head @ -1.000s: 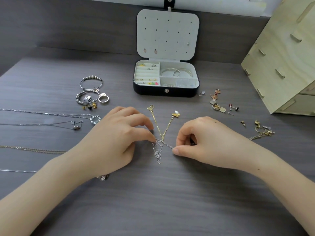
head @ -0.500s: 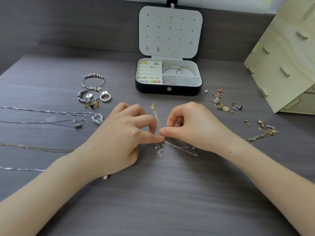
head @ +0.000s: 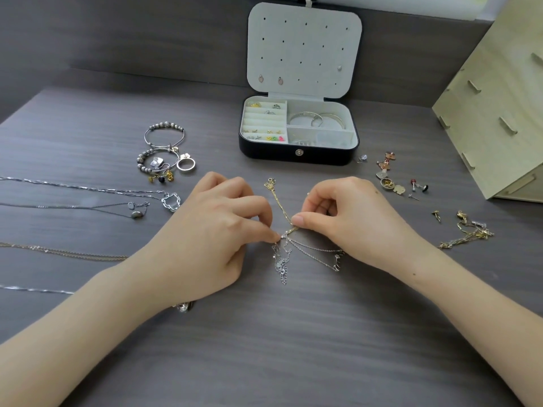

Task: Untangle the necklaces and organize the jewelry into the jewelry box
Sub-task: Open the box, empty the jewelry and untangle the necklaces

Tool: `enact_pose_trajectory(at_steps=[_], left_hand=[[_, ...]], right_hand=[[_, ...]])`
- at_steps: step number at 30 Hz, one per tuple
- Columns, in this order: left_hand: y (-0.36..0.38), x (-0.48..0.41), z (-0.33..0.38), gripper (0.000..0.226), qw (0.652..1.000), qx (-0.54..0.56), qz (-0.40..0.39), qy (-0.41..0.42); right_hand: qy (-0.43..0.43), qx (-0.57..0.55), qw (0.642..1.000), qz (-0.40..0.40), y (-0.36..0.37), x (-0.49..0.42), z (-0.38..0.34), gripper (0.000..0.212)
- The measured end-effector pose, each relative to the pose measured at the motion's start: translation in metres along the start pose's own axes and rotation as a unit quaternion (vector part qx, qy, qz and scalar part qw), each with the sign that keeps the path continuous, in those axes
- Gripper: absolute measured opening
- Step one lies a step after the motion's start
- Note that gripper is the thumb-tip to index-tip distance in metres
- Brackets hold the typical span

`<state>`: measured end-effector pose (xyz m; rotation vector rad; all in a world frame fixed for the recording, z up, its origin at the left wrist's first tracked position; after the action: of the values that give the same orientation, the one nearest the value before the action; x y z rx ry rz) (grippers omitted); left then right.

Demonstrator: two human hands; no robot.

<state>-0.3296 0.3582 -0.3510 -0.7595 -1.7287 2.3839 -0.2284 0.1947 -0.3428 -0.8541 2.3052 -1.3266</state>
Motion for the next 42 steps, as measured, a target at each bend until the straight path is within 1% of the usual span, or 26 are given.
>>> enact_pose_trajectory(at_steps=[5, 12, 19, 22, 26, 29, 34, 39, 42], left_hand=[[0.000, 0.001, 0.000, 0.045, 1.000, -0.004, 0.004, -0.007], [0.000, 0.001, 0.000, 0.042, 1.000, -0.012, 0.007, -0.003], [0.000, 0.001, -0.002, 0.040, 1.000, -0.015, 0.016, -0.006], [0.001, 0.000, -0.002, 0.043, 1.000, -0.016, 0.018, -0.015], [0.006, -0.008, 0.001, 0.057, 1.000, -0.025, 0.008, -0.010], [0.010, -0.014, 0.002, 0.063, 0.999, -0.041, 0.002, -0.002], [0.012, -0.019, 0.002, 0.064, 0.999, -0.035, 0.000, -0.004], [0.013, -0.020, 0.003, 0.064, 0.999, -0.003, 0.008, -0.044], [0.012, -0.021, 0.005, 0.062, 0.998, -0.014, 0.012, -0.052]], right_hand=[[-0.011, 0.019, 0.999, 0.037, 0.002, -0.001, 0.003, 0.015], [-0.017, 0.005, 1.000, 0.007, -0.010, 0.000, 0.010, 0.012], [-0.025, -0.002, 1.000, 0.017, -0.013, -0.002, 0.012, 0.010], [-0.021, -0.009, 1.000, 0.007, -0.015, -0.002, 0.012, 0.010], [-0.009, -0.025, 1.000, -0.009, -0.015, -0.002, 0.011, 0.011], [-0.003, -0.032, 0.999, -0.003, -0.012, -0.003, 0.012, 0.014], [0.010, -0.021, 1.000, 0.011, -0.008, -0.003, 0.011, 0.017], [-0.001, -0.040, 0.999, -0.022, -0.013, -0.002, 0.013, 0.020], [-0.011, -0.043, 0.998, -0.038, -0.015, -0.003, 0.014, 0.020]])
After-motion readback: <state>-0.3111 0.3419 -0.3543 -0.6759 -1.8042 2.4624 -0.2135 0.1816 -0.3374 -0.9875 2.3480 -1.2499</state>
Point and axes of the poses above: each hand's wrist, its own x-axis away from the middle knuckle, its own y-axis out of the palm, z = x × y, the point moved 1 cm from there along -x, towards the middle knuckle, and after that the axes turned 5 degrees about x, right-handed, at the moved point
